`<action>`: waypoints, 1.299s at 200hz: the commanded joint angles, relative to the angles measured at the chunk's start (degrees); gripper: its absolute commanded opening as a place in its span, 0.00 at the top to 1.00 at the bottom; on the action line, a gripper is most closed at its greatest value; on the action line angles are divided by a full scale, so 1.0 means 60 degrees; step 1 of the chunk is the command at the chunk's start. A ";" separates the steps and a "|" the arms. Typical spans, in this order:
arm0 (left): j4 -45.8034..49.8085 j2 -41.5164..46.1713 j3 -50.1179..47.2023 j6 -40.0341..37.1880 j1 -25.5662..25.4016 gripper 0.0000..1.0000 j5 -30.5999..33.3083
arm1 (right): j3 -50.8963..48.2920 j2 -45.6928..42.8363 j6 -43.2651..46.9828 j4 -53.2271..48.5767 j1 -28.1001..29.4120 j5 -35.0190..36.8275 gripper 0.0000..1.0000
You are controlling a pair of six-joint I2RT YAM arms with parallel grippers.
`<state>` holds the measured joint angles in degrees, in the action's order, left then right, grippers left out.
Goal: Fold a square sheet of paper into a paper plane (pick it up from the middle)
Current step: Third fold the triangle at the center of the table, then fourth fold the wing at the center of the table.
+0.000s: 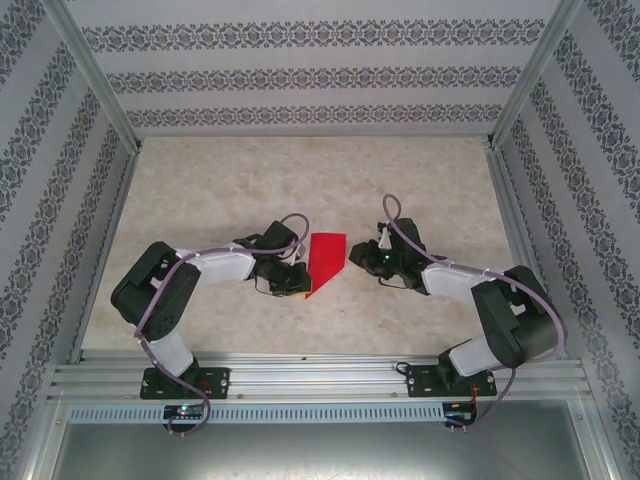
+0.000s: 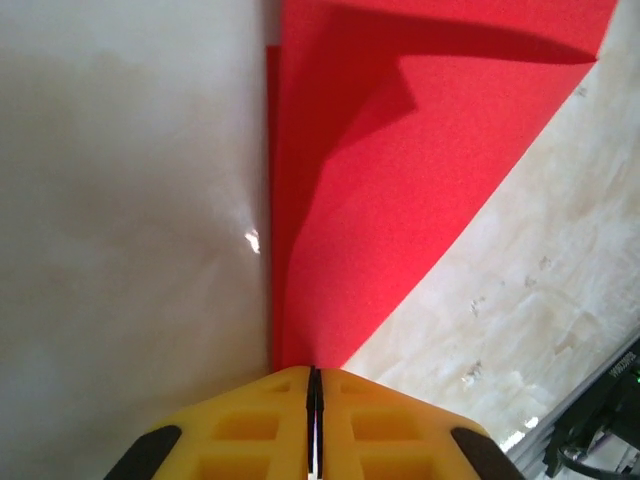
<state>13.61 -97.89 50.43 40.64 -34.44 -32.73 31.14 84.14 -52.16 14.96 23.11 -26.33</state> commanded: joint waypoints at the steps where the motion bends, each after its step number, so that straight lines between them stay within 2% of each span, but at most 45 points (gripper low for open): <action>1: 0.0667 0.0620 0.0658 -0.0450 -0.0071 0.85 0.0079 | -0.0278 -0.0100 0.0089 -0.0366 0.0063 0.0140 0.71; 22: 0.0882 0.0572 0.1027 -0.0662 -0.0073 0.84 0.0361 | -0.0269 -0.0021 0.0040 -0.0240 0.0226 0.0030 0.70; 72: 0.1409 -0.0354 0.1760 -0.0812 -0.0036 0.89 0.1477 | 0.0150 0.0328 -0.0085 0.0150 0.0552 -0.0402 0.51; 133: 0.1466 -0.0746 0.1832 -0.0865 -0.0032 0.90 0.1699 | 0.0809 0.1667 -0.0286 0.1130 0.0746 -0.1117 0.49; 190: 0.1358 -0.0838 0.1708 -0.0893 -0.0033 0.90 0.1692 | 0.1413 0.2508 0.0056 0.1187 0.1033 -0.1501 0.63; 224: 0.1274 -0.0680 0.1576 -0.0864 -0.0032 0.89 0.1649 | 0.1584 0.2806 0.0426 0.1044 0.1070 -0.1627 0.68; 260: 0.1287 -0.0230 0.1350 -0.0892 -0.0047 0.87 0.1733 | 0.1849 0.2911 0.0762 0.0479 0.1113 -0.1486 0.82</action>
<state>20.32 -101.82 60.16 36.45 -34.44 -23.42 40.45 100.68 -50.22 19.20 29.04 -34.85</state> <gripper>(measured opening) 0.123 0.227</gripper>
